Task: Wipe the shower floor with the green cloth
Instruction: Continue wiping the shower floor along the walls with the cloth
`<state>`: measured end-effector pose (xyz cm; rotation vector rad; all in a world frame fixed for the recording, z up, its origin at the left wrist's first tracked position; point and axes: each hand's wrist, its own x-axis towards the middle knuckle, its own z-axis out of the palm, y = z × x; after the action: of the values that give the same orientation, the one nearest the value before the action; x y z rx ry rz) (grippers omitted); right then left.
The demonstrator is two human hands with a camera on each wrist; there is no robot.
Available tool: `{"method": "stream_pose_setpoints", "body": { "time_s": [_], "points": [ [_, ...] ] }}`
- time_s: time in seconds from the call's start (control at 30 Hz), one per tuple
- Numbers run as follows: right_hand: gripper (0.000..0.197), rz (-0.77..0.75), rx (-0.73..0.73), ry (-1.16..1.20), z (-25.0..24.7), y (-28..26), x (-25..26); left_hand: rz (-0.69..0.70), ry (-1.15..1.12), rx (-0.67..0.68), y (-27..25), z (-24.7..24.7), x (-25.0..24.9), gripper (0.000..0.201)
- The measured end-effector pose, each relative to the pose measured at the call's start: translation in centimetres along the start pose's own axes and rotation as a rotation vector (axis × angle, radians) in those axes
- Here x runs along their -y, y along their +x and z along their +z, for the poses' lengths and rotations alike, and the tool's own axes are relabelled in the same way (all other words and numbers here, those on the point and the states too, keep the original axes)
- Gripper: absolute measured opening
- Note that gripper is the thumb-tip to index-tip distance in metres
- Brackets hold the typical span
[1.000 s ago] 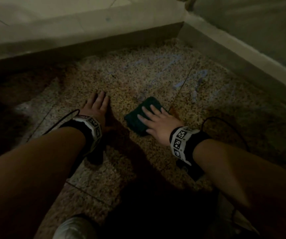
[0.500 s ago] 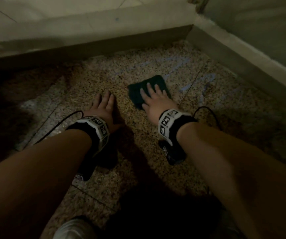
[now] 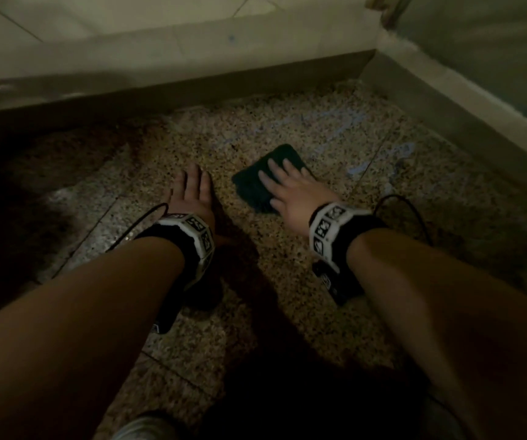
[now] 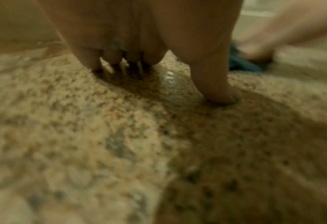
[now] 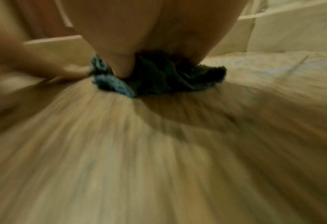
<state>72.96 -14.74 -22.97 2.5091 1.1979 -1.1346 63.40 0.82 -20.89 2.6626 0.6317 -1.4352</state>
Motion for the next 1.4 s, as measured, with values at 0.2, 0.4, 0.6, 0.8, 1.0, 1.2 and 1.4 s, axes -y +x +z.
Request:
{"method": "stream_pose_setpoints", "body": {
  "time_s": [0.2, 0.4, 0.6, 0.8, 1.0, 1.2, 1.4],
  "points": [
    [0.056, 0.122, 0.032, 0.055, -2.9, 2.7, 1.0, -0.041, 0.075, 0.019, 1.2, 0.0, -0.4, 0.128],
    [0.055, -0.023, 0.097, -0.075, -1.0, -0.1, 2.2, -0.005, 0.049, 0.015, 1.0, 0.0, 0.1, 0.128],
    [0.054, -0.022, 0.096, -0.016, -0.2, -0.8, 2.9, 0.082, -0.049, -0.041, 1.2, 0.6, 1.9, 0.12],
    [0.055, 0.096, 0.062, 0.081, -3.7, 3.2, 2.8, 0.072, -0.048, -0.004, 1.7, 0.3, 1.6, 0.116],
    [0.059, 0.179, 0.081, 0.072, -6.9, 6.2, 3.8, 0.12, -0.057, -0.033, 1.8, 0.6, 2.0, 0.115],
    [0.056, 0.0, 0.167, -0.05, -4.9, 3.8, 5.5, 0.026, -0.148, -0.093, 2.3, 1.7, 3.8, 0.12],
    [0.055, -0.005, 0.174, -0.056, -6.2, 5.3, 4.9, -0.017, -0.162, -0.074, 2.4, 1.5, 4.5, 0.12]
  ]
}}
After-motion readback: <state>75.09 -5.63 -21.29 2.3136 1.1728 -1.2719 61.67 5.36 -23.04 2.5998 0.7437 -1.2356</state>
